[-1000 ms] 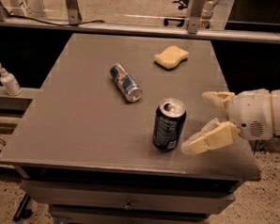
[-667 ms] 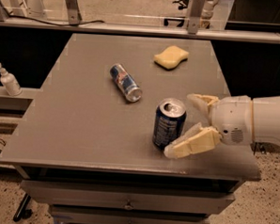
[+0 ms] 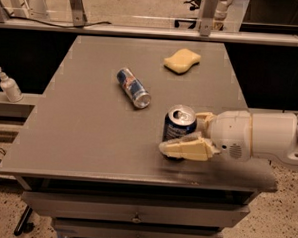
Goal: Pick pepsi can
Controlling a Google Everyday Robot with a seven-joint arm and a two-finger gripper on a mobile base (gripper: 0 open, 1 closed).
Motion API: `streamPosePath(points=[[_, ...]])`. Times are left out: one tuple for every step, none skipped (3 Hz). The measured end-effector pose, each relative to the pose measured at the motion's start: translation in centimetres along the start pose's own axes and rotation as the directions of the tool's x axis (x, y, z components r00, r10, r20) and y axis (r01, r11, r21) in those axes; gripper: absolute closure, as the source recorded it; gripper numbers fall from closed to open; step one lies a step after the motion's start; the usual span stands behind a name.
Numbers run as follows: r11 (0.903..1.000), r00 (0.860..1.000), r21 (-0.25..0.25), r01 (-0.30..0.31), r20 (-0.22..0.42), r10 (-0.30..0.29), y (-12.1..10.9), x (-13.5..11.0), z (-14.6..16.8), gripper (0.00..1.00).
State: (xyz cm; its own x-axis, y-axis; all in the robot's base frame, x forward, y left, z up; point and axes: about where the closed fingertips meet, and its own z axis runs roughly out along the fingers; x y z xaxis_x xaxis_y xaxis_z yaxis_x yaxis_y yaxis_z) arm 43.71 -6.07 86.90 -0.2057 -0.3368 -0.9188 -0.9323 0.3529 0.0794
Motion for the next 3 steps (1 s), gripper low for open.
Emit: streamPosePath(points=[[0.9999, 1.0, 0.005, -0.015, 0.005, 0.015, -0.5, 0.3, -0.2, 0.64], [0.9996, 1.0, 0.02, -0.021, 0.0, 0.021, -1.7, 0.0, -0.8, 0.87], [0.9989, 1.0, 0.046, 0.003, 0.002, -0.003, -3.5, -1.5, -1.6, 1.0]])
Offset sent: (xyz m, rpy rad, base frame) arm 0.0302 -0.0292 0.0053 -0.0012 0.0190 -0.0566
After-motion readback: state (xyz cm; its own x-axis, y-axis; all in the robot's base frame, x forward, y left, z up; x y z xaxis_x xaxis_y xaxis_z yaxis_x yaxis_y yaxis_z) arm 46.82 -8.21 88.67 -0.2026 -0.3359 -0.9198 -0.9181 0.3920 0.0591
